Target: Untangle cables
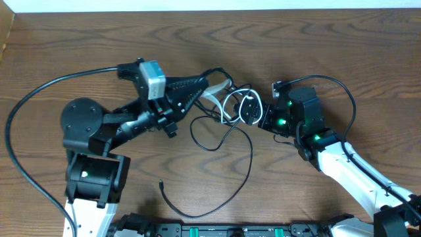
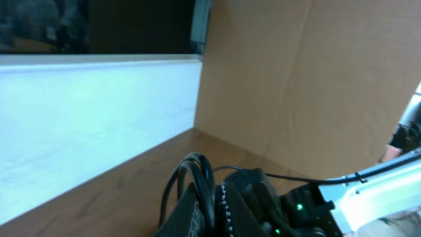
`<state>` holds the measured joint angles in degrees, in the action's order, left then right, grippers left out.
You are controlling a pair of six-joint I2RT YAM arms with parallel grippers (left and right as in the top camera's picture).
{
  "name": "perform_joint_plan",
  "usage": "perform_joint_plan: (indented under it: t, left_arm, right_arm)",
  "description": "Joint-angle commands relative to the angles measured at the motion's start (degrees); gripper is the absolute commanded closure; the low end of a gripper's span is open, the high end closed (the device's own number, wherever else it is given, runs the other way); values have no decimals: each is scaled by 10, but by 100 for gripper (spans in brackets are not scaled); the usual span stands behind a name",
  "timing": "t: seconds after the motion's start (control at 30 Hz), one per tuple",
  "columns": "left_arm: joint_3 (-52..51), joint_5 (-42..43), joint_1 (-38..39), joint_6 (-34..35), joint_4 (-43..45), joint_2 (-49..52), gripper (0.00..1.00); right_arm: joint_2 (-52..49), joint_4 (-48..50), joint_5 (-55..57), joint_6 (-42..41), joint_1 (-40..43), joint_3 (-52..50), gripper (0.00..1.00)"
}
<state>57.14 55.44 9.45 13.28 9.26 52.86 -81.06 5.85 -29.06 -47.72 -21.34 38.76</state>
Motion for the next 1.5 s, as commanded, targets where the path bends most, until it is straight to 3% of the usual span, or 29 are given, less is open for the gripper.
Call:
perform_joint_plan:
  t: [0.0,0.23,0.57,1.47]
  left_arm:
    - [31,8,-21,-5,12,-17,92]
    - [31,2,-36,-6,16,-18,92]
    - [31,-115,-104,-5,16,-18,92]
    - [31,-116,-288,-5,15,-18,92]
  right_arm:
    - [-10,-5,34,2,4,-10,1]
    - [-10,-5,30,2,4,-10,1]
    - [-10,-36,30,2,4,-10,1]
    - [-10,-87,28,2,2,-10,1]
